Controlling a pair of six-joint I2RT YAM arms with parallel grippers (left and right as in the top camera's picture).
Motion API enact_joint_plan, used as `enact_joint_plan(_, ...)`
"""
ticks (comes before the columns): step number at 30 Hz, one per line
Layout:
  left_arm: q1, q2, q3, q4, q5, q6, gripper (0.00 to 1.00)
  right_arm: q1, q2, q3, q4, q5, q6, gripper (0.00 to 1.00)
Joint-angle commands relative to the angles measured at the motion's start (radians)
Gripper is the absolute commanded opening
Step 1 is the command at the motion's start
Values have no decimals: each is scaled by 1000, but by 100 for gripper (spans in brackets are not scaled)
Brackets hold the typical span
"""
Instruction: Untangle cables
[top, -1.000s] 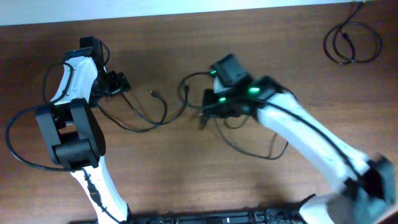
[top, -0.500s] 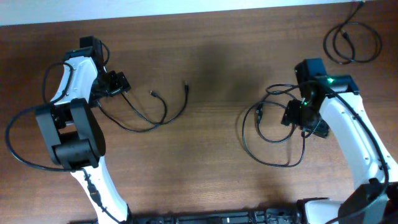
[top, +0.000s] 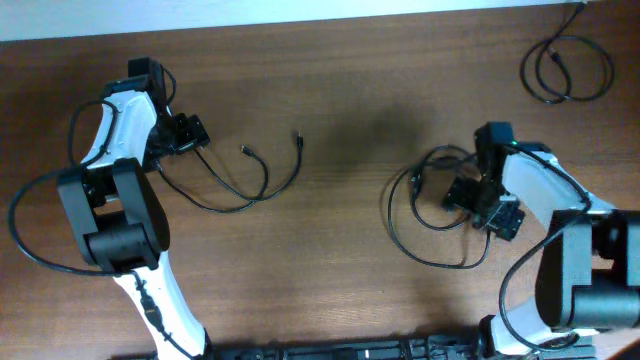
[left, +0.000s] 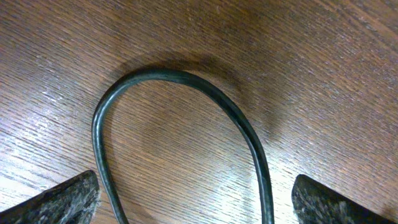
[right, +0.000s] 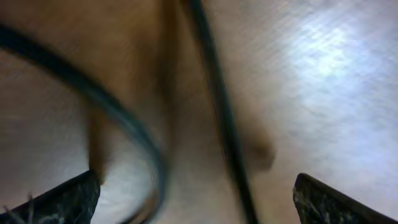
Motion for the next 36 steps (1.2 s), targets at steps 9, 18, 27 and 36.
enact_joint_plan(9, 3, -43, 13, -2, 8, 4, 99, 90, 143, 15, 47, 15, 12, 4)
enact_joint_plan(18, 3, -43, 13, -4, 8, 4, 99, -97, -156, 290, -174, 96, -187, 4)
enact_joint_plan(27, 3, -43, 13, -6, 8, 4, 99, -558, -332, 478, -212, 116, -252, 4)
enact_joint_plan(36, 2, -43, 13, -6, 99, 4, 99, -832, 29, 476, 226, -192, -413, 4)
